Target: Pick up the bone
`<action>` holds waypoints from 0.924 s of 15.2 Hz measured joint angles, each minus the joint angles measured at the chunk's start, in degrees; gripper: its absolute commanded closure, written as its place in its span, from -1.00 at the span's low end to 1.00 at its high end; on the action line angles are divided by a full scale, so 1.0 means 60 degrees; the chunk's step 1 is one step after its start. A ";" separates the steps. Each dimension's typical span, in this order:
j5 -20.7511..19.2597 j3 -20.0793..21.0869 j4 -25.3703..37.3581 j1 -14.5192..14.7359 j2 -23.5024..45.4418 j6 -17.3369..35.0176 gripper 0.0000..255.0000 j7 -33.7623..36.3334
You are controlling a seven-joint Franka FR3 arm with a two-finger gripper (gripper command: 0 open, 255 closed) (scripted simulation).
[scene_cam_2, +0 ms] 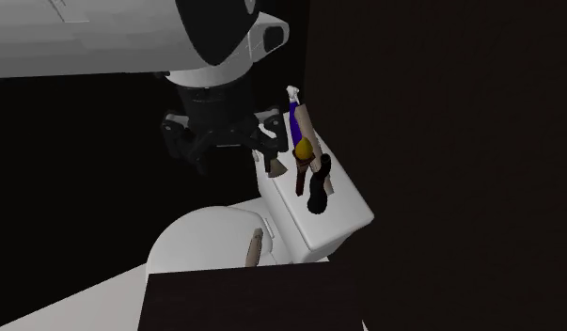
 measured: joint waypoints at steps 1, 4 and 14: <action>-0.0031 -0.0039 -0.0078 0.0015 0.0243 0.0337 -1.00 -0.0096; -0.0151 -0.0206 -0.0167 0.0029 0.1144 0.1370 -1.00 -0.0433; -0.0285 -0.0692 0.0337 0.0102 0.4674 0.4560 -1.00 -0.1601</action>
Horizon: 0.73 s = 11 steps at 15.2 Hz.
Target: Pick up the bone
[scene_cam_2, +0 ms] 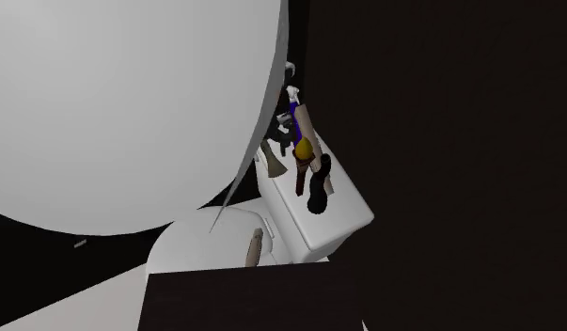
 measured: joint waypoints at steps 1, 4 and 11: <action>0.0027 -0.0002 0.0091 0.0030 0.0365 0.0283 -1.00 -0.0077; 0.0119 -0.0042 0.0544 0.0062 0.1525 0.1035 -1.00 -0.0397; 0.0397 -0.0022 0.2099 -0.0017 0.4225 0.2279 -1.00 -0.1240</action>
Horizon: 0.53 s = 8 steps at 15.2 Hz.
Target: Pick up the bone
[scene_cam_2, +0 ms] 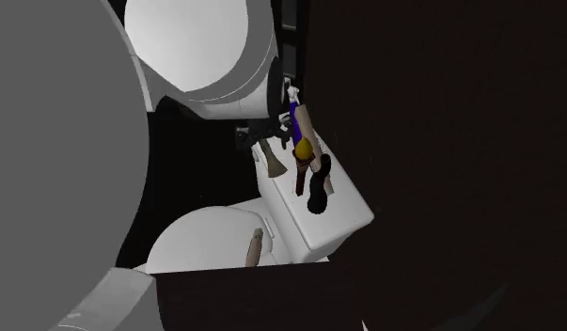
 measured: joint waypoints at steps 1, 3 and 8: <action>0.0029 0.0034 0.0200 -0.0001 0.0310 0.0126 -1.00 -0.0075; 0.0099 0.0079 0.0792 -0.0080 0.1099 0.0349 -1.00 -0.0320; 0.0188 0.0261 0.2462 -0.0203 0.3010 0.0674 -1.00 -0.0721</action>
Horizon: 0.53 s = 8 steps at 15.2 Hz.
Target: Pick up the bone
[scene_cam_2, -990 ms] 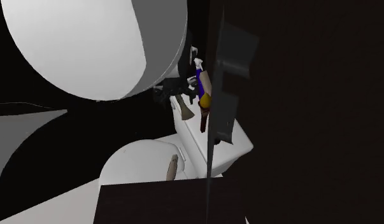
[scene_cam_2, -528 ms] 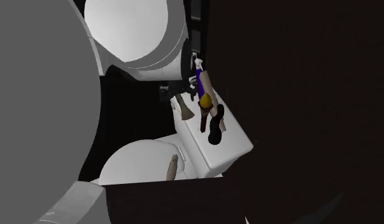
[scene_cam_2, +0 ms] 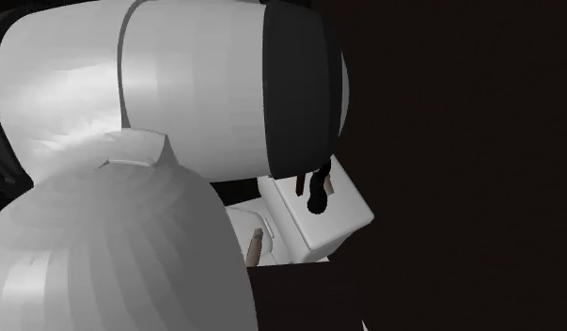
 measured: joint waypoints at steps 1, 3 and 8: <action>0.0000 0.0036 0.0331 -0.0014 0.0346 0.0026 -1.00 -0.0066; -0.0004 0.0110 0.1235 -0.0030 0.1146 -0.0044 -1.00 -0.0170; -0.0019 0.0205 0.2418 -0.0092 0.2463 0.0124 -1.00 -0.0354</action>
